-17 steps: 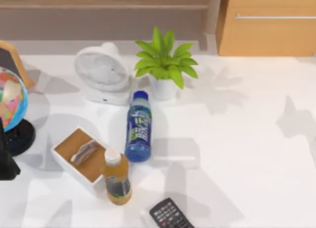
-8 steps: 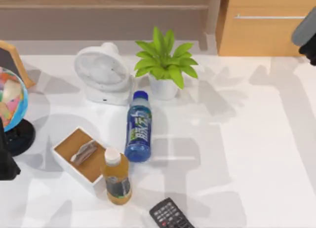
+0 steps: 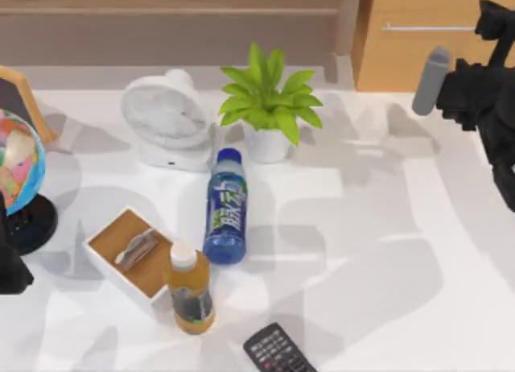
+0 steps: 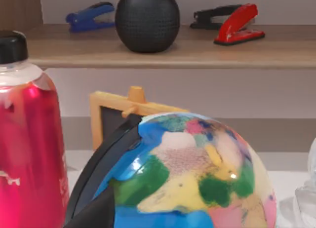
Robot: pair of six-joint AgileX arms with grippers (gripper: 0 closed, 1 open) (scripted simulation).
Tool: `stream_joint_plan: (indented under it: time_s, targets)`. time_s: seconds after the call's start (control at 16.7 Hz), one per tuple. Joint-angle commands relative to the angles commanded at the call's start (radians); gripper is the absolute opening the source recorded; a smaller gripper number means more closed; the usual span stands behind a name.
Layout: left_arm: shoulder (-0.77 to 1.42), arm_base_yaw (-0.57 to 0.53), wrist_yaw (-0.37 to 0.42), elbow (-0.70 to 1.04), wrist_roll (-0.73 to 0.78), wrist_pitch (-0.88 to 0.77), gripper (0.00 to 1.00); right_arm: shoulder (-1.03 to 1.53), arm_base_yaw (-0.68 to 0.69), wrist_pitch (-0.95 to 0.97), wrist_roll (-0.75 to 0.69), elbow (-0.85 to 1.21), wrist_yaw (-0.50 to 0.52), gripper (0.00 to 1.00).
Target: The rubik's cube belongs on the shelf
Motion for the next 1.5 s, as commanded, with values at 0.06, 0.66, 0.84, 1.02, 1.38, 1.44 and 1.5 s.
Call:
stream_joint_plan:
  time_s: [0.06, 0.66, 0.84, 1.02, 1.38, 1.44, 1.5]
  targets:
    - [0.000, 0.000, 0.000, 0.000, 0.000, 0.000, 1.00, 0.026, 0.004, 0.018, -0.015, 0.012, 0.008, 1.00]
    - [0.000, 0.000, 0.000, 0.000, 0.000, 0.000, 1.00, 0.066, 0.002, 0.020, -0.028, 0.053, 0.012, 1.00]
    - [0.000, 0.000, 0.000, 0.000, 0.000, 0.000, 1.00, 0.095, -0.002, -0.014, -0.029, 0.117, 0.007, 1.00]
    - [0.000, 0.000, 0.000, 0.000, 0.000, 0.000, 1.00, 0.106, -0.004, -0.027, -0.029, 0.141, 0.006, 1.00]
    - [0.000, 0.000, 0.000, 0.000, 0.000, 0.000, 1.00, 0.106, -0.004, -0.027, -0.029, 0.141, 0.006, 0.70]
    - [0.000, 0.000, 0.000, 0.000, 0.000, 0.000, 1.00, 0.106, -0.004, -0.027, -0.029, 0.141, 0.006, 0.62]
    - [0.000, 0.000, 0.000, 0.000, 0.000, 0.000, 1.00, 0.106, -0.004, -0.027, -0.029, 0.141, 0.006, 0.55]
